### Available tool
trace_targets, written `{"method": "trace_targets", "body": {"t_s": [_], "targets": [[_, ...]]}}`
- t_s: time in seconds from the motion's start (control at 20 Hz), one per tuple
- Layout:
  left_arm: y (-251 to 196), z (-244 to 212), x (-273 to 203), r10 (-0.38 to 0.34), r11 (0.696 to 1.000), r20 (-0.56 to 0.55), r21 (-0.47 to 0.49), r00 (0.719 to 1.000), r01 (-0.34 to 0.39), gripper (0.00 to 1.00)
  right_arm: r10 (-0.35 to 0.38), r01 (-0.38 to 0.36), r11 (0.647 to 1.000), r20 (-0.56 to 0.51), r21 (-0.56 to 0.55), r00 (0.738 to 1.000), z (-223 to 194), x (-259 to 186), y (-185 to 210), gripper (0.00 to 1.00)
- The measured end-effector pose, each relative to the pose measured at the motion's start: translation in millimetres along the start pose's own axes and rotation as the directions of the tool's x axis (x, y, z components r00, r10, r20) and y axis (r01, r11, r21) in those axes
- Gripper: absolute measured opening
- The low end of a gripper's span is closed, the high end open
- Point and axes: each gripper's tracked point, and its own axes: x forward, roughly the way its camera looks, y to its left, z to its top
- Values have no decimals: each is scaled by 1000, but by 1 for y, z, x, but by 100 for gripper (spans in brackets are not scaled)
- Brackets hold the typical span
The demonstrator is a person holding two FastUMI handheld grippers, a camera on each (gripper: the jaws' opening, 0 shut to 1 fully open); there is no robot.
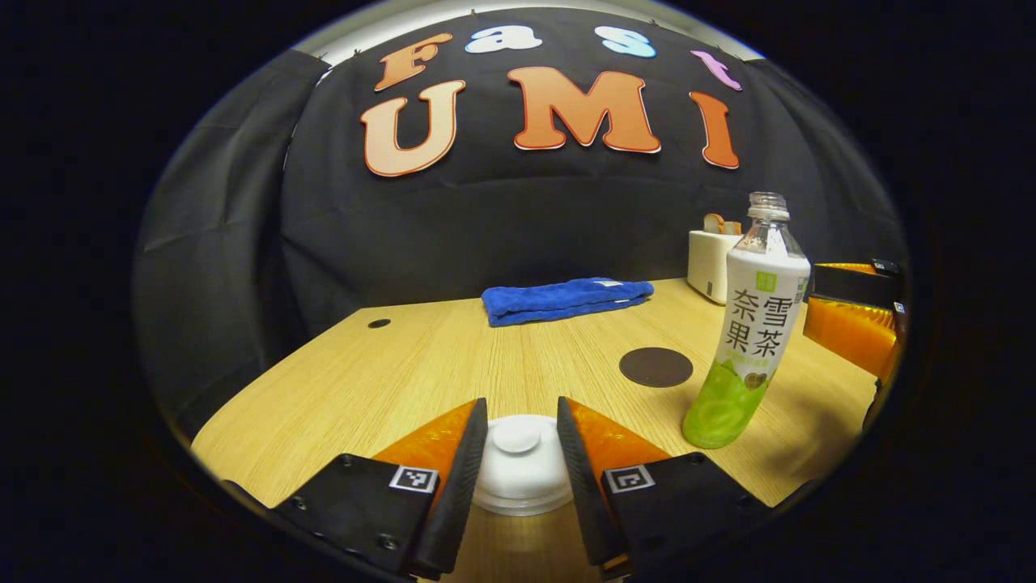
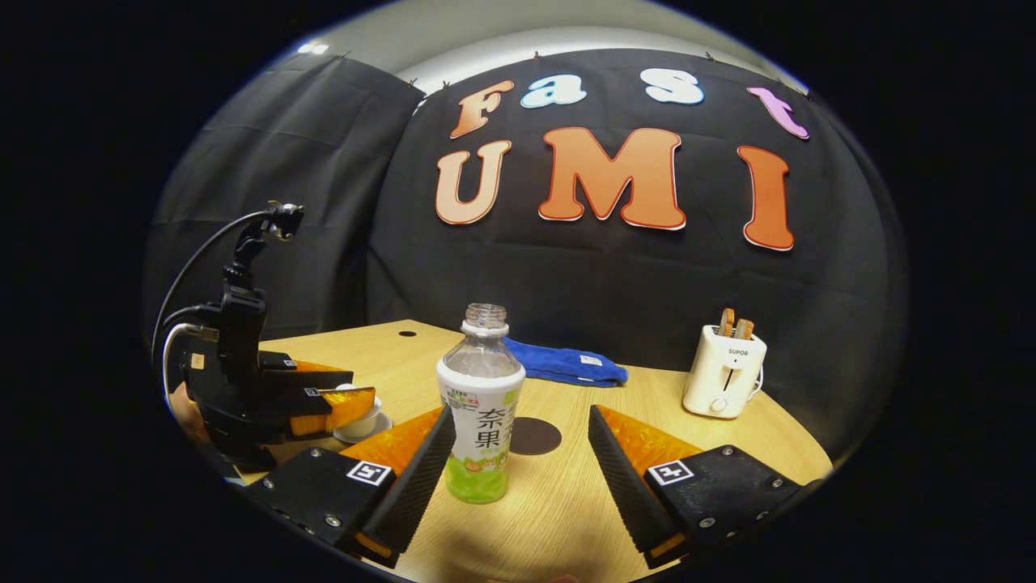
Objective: Open the teacup lid with one hand, grasp the water bottle and pour water into the teacup with the other hand; after pouring, place the water bottle on the coaster and then close the teacup lid.
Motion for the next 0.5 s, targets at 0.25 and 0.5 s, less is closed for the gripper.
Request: {"method": "trace_targets", "body": {"t_s": [0.25, 0.5], "targets": [[5, 1, 8, 26, 1000, 14, -2, 1000, -26, 39, -1, 1, 1000, -10, -4, 1000, -3, 3, 1, 99], [13, 14, 2, 43, 999, 50, -13, 998, -42, 33, 8, -8, 1000, -39, -1, 999, -13, 8, 6, 99]]}}
